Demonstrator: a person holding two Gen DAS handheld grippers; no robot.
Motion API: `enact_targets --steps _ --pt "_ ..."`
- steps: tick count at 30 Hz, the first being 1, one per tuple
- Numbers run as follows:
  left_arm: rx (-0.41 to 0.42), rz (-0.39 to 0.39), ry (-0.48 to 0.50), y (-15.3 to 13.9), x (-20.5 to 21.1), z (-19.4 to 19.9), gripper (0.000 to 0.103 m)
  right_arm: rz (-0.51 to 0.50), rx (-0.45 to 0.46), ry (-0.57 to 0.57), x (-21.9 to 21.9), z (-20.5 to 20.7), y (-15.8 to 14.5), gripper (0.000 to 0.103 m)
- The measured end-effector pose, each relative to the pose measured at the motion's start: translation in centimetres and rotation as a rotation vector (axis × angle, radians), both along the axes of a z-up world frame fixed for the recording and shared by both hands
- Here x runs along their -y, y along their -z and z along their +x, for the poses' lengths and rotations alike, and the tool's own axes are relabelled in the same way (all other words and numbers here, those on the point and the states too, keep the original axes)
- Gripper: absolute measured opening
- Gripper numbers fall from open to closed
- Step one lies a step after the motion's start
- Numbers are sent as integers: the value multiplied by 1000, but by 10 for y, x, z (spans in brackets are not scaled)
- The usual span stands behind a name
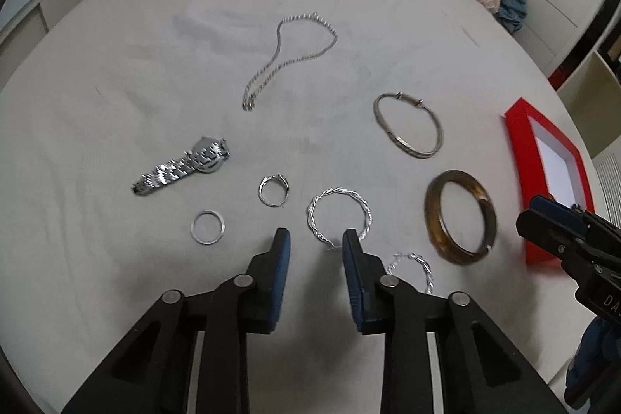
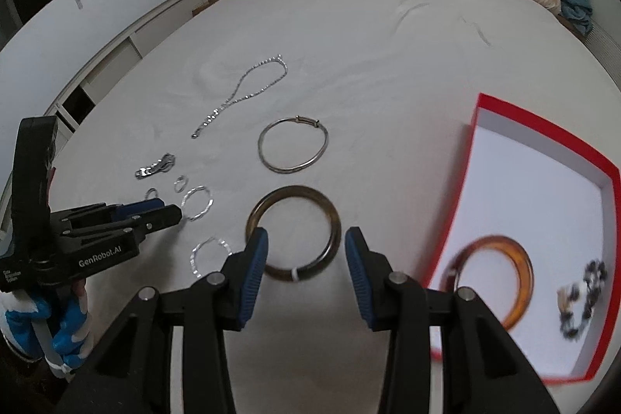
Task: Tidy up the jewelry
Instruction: 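Grasp the twisted silver hoop with the left tool while the right tool grasps the dark bangle, then carry both into the red box and open both tools to release them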
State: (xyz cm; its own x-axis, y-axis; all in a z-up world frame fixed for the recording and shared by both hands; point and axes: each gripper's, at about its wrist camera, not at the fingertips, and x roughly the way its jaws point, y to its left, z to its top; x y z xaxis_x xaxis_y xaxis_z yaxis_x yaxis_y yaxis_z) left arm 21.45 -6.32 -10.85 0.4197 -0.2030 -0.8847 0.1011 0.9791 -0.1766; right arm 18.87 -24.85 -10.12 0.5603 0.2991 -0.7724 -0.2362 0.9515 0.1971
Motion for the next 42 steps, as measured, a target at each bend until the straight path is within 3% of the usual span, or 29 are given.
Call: enact_targets --steps 10,15,17,20,28,42 --pt "-23 38 5 13 7 5 21 -63 -82 -20 -11 41 29 35" --pt "-6 24 16 15 4 3 16 -121 -107 -45 -21 48 45 24" --pt "4 22 21 14 5 3 5 -129 -99 -49 -22 48 45 11" --pt "20 27 20 11 6 0 4 -132 -87 -53 -21 47 43 9" --pt "55 37 5 -10 0 -15 4 -100 -18 -19 -15 23 15 8" --pt "213 77 44 -91 9 -72 4 -57 130 44 3 -69 -68 8"
